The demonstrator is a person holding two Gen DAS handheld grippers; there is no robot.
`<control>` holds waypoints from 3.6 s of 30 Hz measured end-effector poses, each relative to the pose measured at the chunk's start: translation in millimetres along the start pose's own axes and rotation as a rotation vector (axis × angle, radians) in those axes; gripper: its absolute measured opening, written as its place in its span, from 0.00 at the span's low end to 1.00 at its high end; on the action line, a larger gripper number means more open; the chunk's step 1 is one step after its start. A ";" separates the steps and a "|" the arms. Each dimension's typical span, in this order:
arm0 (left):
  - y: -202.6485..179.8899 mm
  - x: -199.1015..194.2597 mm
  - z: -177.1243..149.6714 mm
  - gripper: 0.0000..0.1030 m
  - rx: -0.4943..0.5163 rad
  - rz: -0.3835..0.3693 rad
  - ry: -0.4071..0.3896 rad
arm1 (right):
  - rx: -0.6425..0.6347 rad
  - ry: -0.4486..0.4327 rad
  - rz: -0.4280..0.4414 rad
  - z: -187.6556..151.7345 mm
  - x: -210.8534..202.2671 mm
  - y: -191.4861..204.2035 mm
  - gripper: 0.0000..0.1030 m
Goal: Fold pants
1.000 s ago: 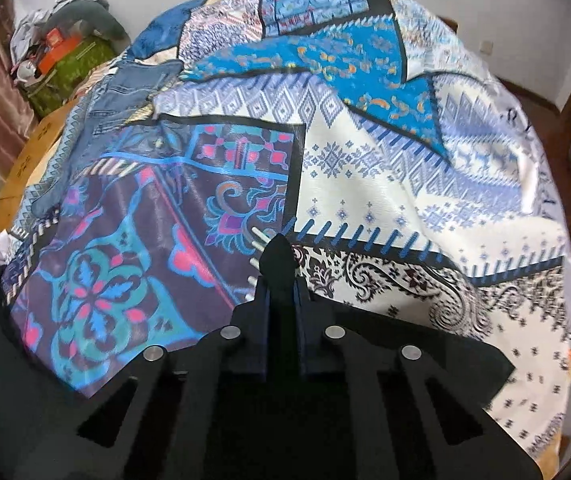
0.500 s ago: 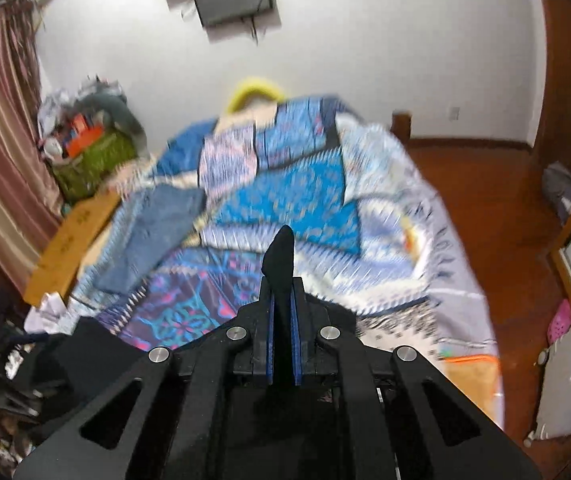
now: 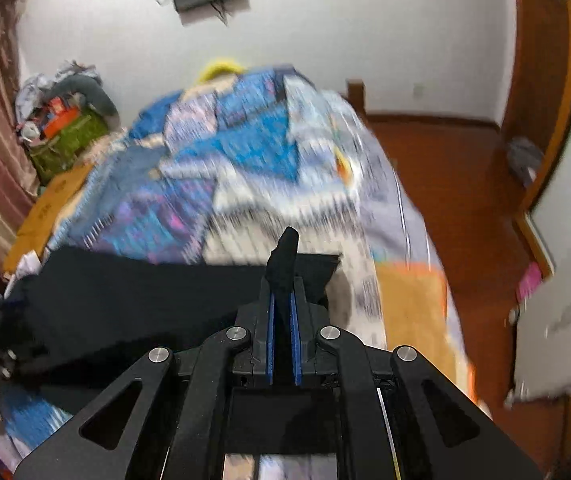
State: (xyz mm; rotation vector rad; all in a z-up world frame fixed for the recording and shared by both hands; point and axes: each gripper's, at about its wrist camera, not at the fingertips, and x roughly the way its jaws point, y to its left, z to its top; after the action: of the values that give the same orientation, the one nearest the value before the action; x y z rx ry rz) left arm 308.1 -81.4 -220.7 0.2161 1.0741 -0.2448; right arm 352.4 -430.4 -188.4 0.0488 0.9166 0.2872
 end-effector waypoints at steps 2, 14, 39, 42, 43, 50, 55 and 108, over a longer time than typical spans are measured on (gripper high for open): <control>0.7 -0.1 -1.2 0.91 -0.011 -0.002 -0.005 | 0.033 0.039 0.003 -18.5 6.3 -7.7 0.06; 1.1 -7.5 -7.7 0.91 -0.028 -0.007 -0.038 | 0.092 0.167 -0.069 -77.9 24.8 -15.0 0.22; 254.3 -78.7 -83.0 0.93 -0.440 0.222 -0.185 | -0.303 -0.050 0.239 26.9 -4.8 228.3 0.49; 287.4 -62.4 -101.8 0.93 -0.502 0.209 -0.134 | -0.348 -0.004 0.274 35.0 21.7 259.2 0.49; 296.8 -55.9 -107.7 0.93 -0.523 0.198 -0.115 | -0.366 0.014 0.280 36.1 31.1 270.0 0.49; 341.0 -0.5 -129.8 0.93 -0.629 0.135 0.013 | -0.430 0.145 0.318 43.1 91.5 320.4 0.49; 341.4 34.1 -130.2 0.93 -0.634 0.016 0.073 | -0.479 0.248 0.313 45.9 133.8 347.8 0.49; 322.6 -7.1 -69.6 0.65 -0.411 0.227 -0.053 | -0.521 0.075 0.260 67.0 100.1 336.4 0.39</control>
State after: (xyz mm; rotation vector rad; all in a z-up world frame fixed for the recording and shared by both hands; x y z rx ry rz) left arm 343.5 246.6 -228.6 -0.0389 1.0140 0.1740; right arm 387.2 -75.3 -170.1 -0.3274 0.8864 0.7657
